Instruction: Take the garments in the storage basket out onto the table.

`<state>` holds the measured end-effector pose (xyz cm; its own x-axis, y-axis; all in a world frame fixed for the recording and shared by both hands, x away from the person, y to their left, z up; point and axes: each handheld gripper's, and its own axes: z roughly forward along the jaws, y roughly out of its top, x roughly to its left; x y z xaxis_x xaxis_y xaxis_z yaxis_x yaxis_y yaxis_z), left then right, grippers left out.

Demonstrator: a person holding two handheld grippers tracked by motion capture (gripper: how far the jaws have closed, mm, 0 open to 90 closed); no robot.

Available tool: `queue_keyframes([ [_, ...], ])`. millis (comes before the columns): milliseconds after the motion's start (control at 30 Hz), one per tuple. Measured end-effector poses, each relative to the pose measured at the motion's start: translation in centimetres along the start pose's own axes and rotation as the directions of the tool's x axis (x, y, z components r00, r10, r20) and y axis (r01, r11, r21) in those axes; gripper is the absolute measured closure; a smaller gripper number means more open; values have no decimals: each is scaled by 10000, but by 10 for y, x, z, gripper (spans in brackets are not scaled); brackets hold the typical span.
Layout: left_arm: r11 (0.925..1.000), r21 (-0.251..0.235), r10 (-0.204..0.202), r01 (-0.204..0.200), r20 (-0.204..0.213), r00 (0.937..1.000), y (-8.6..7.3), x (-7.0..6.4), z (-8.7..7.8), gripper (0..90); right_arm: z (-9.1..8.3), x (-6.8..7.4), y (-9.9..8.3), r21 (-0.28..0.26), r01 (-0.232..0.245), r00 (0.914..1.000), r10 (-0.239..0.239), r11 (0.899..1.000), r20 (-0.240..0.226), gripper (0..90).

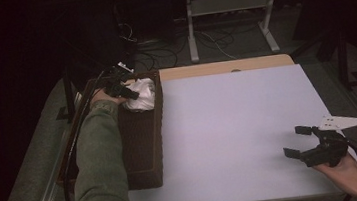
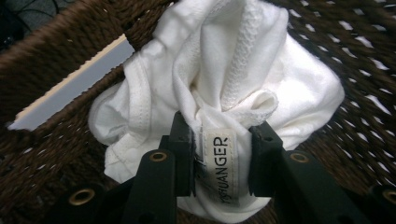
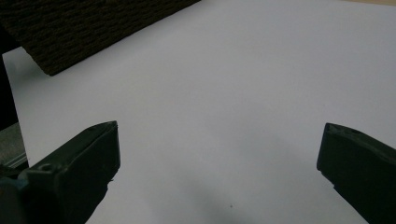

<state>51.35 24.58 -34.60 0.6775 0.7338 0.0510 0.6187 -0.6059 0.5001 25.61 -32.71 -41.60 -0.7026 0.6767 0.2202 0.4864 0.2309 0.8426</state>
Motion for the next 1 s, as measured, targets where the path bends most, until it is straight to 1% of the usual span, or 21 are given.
queue_keyframes([
  [100,9997,-232,-78,80,72,9999,-3,1,-14,680,1,0,0,4,1,10000,-1,10000,-34,0],
  [133,9997,-253,-30,33,122,9999,-5,1,-19,680,1,0,1,8,29,10000,-29,10000,-47,0],
  [200,9994,-347,34,-30,93,10000,-7,-1,-29,681,2,0,1,-3,88,9999,-88,10000,-100,0],
  [300,9990,-441,16,-12,88,10000,-12,-1,-44,683,3,0,2,51,155,9998,-154,9999,-160,0],
  [367,9990,-448,-28,26,-33,10000,-15,0,-52,683,4,1,2,89,158,9997,-157,9998,-192,0],
  [567,9984,-544,-138,140,34,9999,-20,-3,-70,683,6,1,2,136,202,9995,-198,9997,-242,0],
  [633,9986,-515,-88,91,70,9999,-20,-4,-76,683,6,1,2,135,190,9995,-187,9997,-246,0],
  [833,9968,-793,-57,75,238,9997,-17,-10,-91,683,5,2,2,113,219,9994,-216,9997,-276,0],
  [900,9964,-841,-64,92,342,9994,-15,-11,-96,683,4,2,2,107,219,9994,-216,9997,-273,0],
  [1000,9955,-951,33,22,572,9984,-14,-13,-105,683,4,2,2,111,223,9994,-220,9997,-273,0],
])
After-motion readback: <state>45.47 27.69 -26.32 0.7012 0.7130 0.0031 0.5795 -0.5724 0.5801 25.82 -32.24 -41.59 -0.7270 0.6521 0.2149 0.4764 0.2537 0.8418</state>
